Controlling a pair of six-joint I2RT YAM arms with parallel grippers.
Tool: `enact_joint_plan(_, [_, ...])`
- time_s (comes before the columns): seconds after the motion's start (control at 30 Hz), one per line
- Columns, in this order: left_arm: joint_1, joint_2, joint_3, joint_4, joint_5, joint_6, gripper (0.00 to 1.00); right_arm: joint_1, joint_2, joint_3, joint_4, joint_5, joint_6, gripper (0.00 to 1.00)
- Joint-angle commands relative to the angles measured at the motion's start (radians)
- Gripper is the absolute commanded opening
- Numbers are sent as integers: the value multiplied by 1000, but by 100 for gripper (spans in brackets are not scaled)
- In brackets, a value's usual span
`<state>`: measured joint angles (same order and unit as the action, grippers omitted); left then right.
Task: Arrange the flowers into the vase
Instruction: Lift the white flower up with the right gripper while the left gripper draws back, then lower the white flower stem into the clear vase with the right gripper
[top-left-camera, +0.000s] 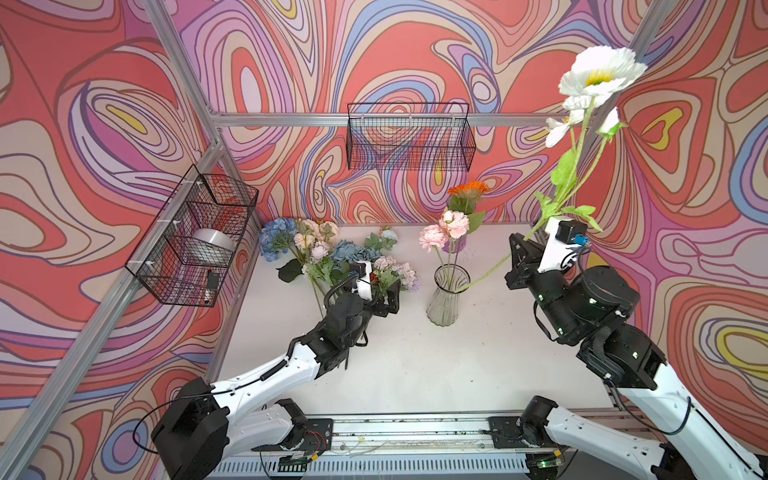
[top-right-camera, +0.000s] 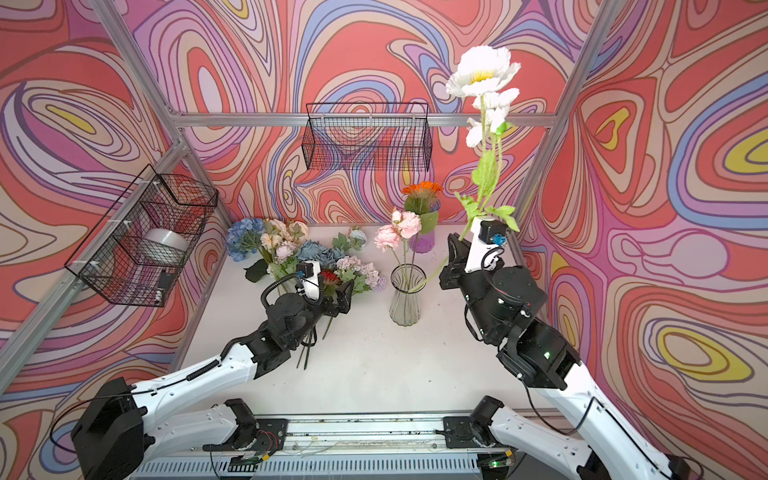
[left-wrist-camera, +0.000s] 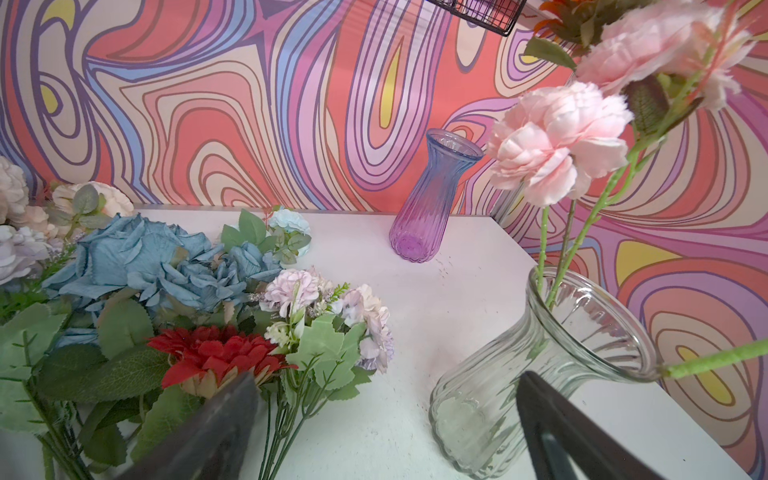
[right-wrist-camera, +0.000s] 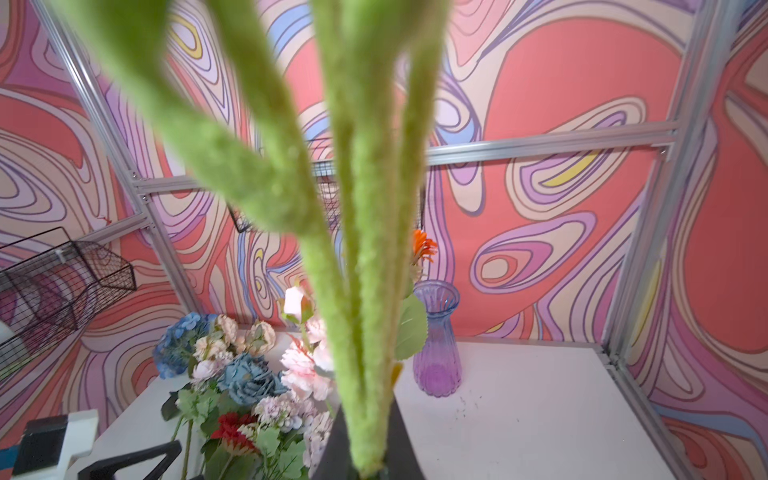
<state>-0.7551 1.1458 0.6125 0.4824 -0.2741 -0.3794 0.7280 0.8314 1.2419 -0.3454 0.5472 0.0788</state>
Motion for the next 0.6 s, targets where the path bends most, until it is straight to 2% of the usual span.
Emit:
enact_joint_plan(0.0, [10, 16, -10, -4, -3, -22, 100, 2, 5, -27, 82, 81, -69, 0])
enact_joint_plan(0.27, [16, 28, -10, -5, 4, -35, 100, 1, 94, -67, 118, 88, -97, 0])
enact_joint_plan(0.57, [22, 24, -19, -8, 1, -36, 100, -1, 175, -118, 107, 46, -17, 0])
